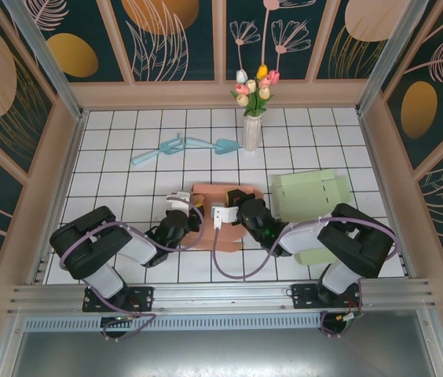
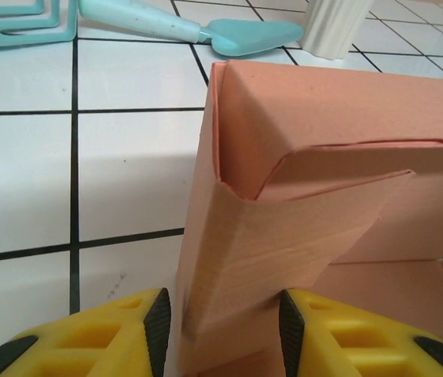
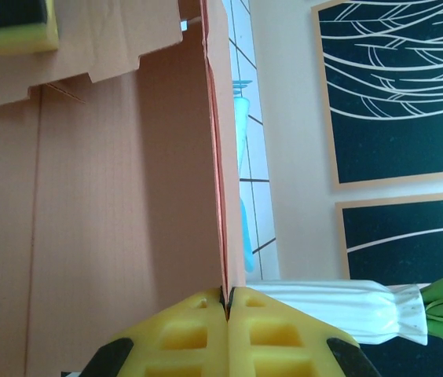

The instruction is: Fold the paper box

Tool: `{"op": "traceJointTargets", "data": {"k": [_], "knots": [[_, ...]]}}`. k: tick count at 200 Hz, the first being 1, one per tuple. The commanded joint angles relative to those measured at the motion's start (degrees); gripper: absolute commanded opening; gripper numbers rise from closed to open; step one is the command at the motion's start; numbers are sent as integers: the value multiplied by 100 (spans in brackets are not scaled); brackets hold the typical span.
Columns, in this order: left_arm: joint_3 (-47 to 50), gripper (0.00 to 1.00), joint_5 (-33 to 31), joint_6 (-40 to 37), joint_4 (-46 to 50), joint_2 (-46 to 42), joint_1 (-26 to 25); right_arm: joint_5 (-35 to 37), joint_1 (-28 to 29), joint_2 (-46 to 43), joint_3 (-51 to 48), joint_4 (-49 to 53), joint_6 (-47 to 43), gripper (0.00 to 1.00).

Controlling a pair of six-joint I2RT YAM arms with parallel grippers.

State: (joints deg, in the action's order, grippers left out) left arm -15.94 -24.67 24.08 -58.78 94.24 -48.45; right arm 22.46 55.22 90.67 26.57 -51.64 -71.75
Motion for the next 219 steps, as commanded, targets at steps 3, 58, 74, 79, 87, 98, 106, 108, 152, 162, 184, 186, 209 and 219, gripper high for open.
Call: {"op": "traceJointTargets", "data": {"k": [3,58,74,79,87,98,106,108,152,162,184,186,209,219], "knots": [[-144,44,-292,-493,-396,265,52,-412,50,142,-90,461,335,0],[-174,41,-181,-1151,-898,249,52,-940,-5,-22,-112,764,516,0],[-241,36,-194,-1249,-936,267,52,-1003,-25,-51,-106,790,583,0],[-252,34,-197,-1264,-967,281,53,-998,-37,-51,-107,785,592,0],[-273,32,-209,-1282,-1007,300,53,-998,-41,-54,-95,780,617,0],[-302,28,-187,-1284,-1071,342,49,-998,-55,-52,-91,785,653,0],[-304,24,-165,-1266,-1144,362,53,-1000,-55,-46,-90,783,680,0],[-304,23,-162,-1259,-1168,362,48,-1003,-55,-42,-90,786,693,0],[-242,22,30,-1133,-1624,611,48,-1087,-63,33,-139,701,818,0],[-253,31,151,-1163,-1644,614,47,-1154,-64,31,-158,711,828,0],[-152,42,208,-1345,-1688,518,57,-1364,-77,-35,-178,822,880,0],[-143,42,201,-1362,-1693,493,62,-1377,-81,-42,-183,833,881,0],[-58,43,464,-1544,-1378,133,166,-1445,-118,-126,-206,846,899,0],[-51,42,565,-1580,-1174,8,249,-1492,-155,-175,-207,860,903,0]]}}
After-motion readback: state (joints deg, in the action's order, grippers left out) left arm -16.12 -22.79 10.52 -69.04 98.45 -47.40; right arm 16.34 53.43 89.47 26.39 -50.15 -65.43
